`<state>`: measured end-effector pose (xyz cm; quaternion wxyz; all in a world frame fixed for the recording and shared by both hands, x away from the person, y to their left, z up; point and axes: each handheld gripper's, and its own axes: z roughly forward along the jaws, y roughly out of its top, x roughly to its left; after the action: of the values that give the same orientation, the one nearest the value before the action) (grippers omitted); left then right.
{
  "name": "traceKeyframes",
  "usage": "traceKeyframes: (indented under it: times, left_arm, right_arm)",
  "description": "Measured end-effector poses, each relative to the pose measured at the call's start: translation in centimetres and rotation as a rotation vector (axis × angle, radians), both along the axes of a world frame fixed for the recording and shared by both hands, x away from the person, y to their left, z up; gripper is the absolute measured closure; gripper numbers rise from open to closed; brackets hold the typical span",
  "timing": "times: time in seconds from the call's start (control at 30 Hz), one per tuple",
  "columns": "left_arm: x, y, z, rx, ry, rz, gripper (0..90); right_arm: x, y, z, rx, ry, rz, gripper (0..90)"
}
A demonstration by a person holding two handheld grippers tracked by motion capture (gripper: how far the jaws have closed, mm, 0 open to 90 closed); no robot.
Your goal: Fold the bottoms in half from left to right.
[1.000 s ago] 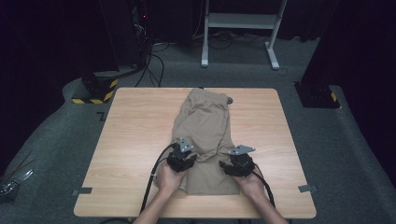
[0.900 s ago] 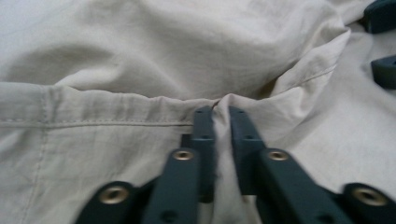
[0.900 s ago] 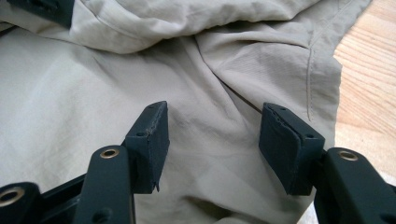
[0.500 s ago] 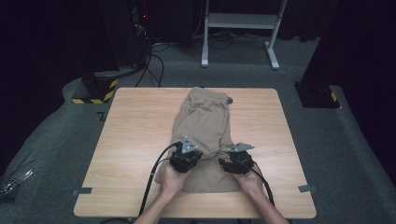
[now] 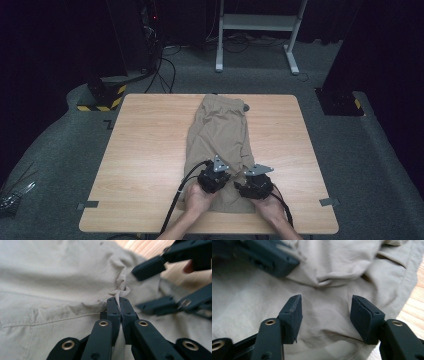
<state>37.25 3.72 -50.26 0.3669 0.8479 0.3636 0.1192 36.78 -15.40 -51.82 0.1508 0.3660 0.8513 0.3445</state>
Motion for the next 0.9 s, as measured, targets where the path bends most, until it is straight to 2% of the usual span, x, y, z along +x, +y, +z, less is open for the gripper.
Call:
traceKeyframes:
  times: [0.03, 0.1, 0.13, 0.23, 0.27, 0.33, 0.4, 0.47, 0.5, 0.53, 0.57, 0.6, 0.63, 0.67, 0.7, 0.77, 0.83, 0.9]
  left_arm:
    - [0.1, 0.0, -0.3, 0.001, 0.011, 0.006, 88.2]
    - [0.5, 0.1, -1.0, 0.026, 0.007, 0.014, 88.2]
    - [0.8, 0.2, -1.2, 0.011, -0.001, 0.021, 88.1]
    - [1.3, 0.3, -1.3, 0.011, -0.02, 0.032, 87.9]
    - [1.7, 0.4, -1.5, 0.009, -0.042, 0.037, 87.8]
    - [2.2, 0.6, -1.4, -0.001, -0.025, 0.048, 86.6]
    - [2.4, 0.7, -1.3, 0.007, -0.025, 0.05, 79.0]
    - [2.0, 0.7, -1.2, 0.0, -0.021, 0.029, 69.9]
    - [2.0, 0.7, -1.2, 0.0, -0.021, 0.029, 65.3]
    - [1.3, 1.0, -0.9, 0.004, -0.045, 0.033, 60.5]
    - [1.3, 1.0, -0.9, 0.004, -0.045, 0.033, 56.9]
    - [0.2, 1.4, -0.4, 0.009, -0.081, 0.065, 52.2]
    - [0.2, 1.4, -0.4, 0.009, -0.081, 0.065, 49.3]
    - [-0.8, 2.3, 0.2, -0.014, -0.105, 0.099, 47.2]
    - [-0.8, 2.3, 0.2, -0.014, -0.105, 0.099, 44.6]
    - [-2.3, 3.8, 0.9, -0.04, -0.133, 0.141, 41.6]
    - [-3.1, 4.8, 1.2, -0.042, -0.143, 0.163, 38.9]
    - [-3.9, 5.7, 1.4, -0.045, -0.141, 0.191, 36.8]
  right_arm:
    - [0.1, -0.1, 0.0, 0.005, 0.001, 0.001, 44.2]
    - [0.1, 0.0, 0.0, -0.01, -0.01, 0.007, 43.8]
    - [0.3, 0.0, 0.0, -0.012, -0.003, 0.009, 43.5]
    - [0.9, 0.0, -0.1, -0.006, -0.008, -0.005, 41.0]
    - [1.5, 0.0, -0.3, 0.006, -0.019, -0.028, 38.7]
    - [2.0, 0.0, -0.5, 0.021, -0.035, -0.027, 37.5]
    - [2.2, 0.1, -0.4, 0.011, -0.026, -0.021, 36.3]
    - [2.5, 0.1, -0.3, 0.0, -0.013, -0.012, 29.4]
    - [2.5, 0.1, -0.3, 0.0, -0.013, -0.012, 29.4]
    - [2.5, 0.2, -0.1, -0.018, 0.001, 0.012, 27.2]
    - [2.5, 0.2, -0.1, -0.018, 0.001, 0.012, 27.2]
    - [2.3, 0.1, 0.1, -0.024, 0.018, 0.013, 29.6]
    - [2.2, -0.1, 0.3, -0.016, 0.014, 0.007, 32.9]
    - [2.0, -0.3, 0.6, 0.0, 0.006, 0.004, 36.4]
    - [1.8, -0.6, 0.9, 0.021, 0.0, 0.004, 39.1]
    - [1.5, -0.8, 1.7, 0.049, -0.022, 0.005, 42.4]
    - [1.4, -0.9, 2.4, 0.087, -0.032, 0.015, 44.2]
    - [1.5, -0.6, 3.0, 0.106, -0.03, 0.031, 45.1]
